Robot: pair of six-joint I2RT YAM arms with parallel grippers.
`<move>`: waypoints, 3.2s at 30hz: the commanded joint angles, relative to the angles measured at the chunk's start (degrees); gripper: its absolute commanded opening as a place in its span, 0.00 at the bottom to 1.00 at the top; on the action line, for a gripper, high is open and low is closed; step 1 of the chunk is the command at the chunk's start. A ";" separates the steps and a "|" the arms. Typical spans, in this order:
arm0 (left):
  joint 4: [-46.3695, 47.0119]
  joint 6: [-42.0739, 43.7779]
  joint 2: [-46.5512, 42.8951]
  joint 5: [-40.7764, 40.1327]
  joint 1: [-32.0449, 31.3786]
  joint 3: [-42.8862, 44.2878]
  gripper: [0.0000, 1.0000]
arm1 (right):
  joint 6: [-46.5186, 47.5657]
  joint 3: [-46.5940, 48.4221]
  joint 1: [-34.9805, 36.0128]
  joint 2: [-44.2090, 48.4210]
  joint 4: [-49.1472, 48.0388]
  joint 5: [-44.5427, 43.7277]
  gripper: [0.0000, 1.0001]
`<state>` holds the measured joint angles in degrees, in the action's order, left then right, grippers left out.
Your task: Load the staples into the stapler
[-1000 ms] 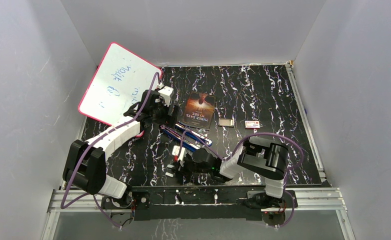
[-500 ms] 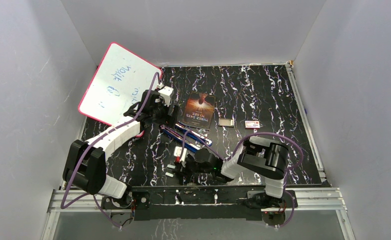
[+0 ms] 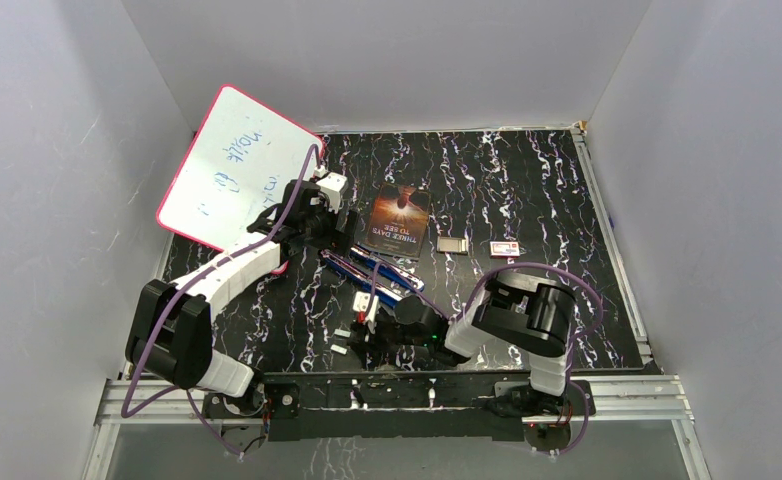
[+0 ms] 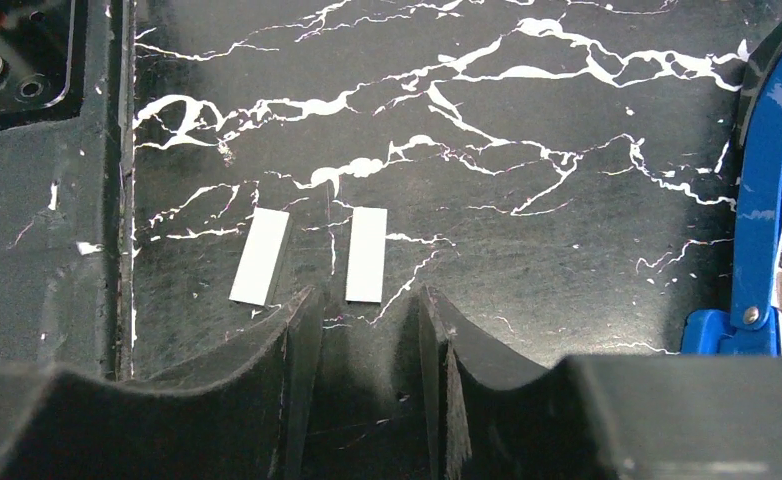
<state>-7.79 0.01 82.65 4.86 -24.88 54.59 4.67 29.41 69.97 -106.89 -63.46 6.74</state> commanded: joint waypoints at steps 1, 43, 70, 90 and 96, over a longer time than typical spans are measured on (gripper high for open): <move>-0.51 0.29 -2.41 -0.29 -0.25 0.26 0.98 | 0.23 -0.33 -0.32 -2.00 0.46 0.47 0.47; -0.14 0.07 -1.64 -0.73 -0.25 0.43 0.98 | 4.87 2.02 -5.82 22.03 15.96 1.36 0.00; -0.11 -4.33 5.60 -0.90 -0.30 5.70 0.98 | 1.45 10.36 -23.22 26.87 42.55 -4.12 0.00; 1.37 -2.72 5.78 -0.12 -0.25 3.95 0.98 | -0.09 18.27 -25.27 18.81 51.39 0.82 0.00; 1.51 -2.63 5.60 -0.12 -0.25 3.82 0.98 | -0.61 18.74 -25.33 17.83 51.59 0.84 0.00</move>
<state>-6.63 -3.18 88.82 4.89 -24.93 58.59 4.69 45.32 44.91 -88.88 -11.20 6.87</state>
